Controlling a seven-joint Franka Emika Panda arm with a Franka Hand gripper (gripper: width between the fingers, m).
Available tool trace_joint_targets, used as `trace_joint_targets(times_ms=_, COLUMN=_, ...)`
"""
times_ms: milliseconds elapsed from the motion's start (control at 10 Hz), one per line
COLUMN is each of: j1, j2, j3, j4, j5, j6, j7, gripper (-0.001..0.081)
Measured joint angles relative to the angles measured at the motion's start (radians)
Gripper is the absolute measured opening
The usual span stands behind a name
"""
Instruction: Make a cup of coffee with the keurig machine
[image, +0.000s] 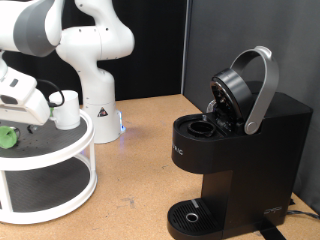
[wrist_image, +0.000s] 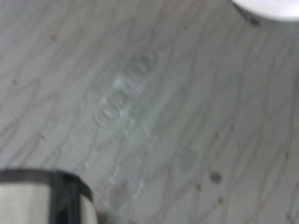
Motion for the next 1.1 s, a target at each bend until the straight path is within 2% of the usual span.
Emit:
trace_joint_targets(times_ms=300, j1=-0.001, j2=0.048, j3=0.000, j4=0.060, j5=0.000, j6=-0.058, j7=-0.048, gripper=0.0803)
trace_joint_targets(times_ms=700, j1=-0.002, j2=0.191, j3=0.002, j4=0.166, j5=0.044, j6=-0.105, j7=-0.125, gripper=0.0803)
trace_joint_targets(times_ms=1100, j1=-0.004, j2=0.190, j3=0.001, j4=0.162, j5=0.044, j6=-0.104, j7=-0.172, gripper=0.0803)
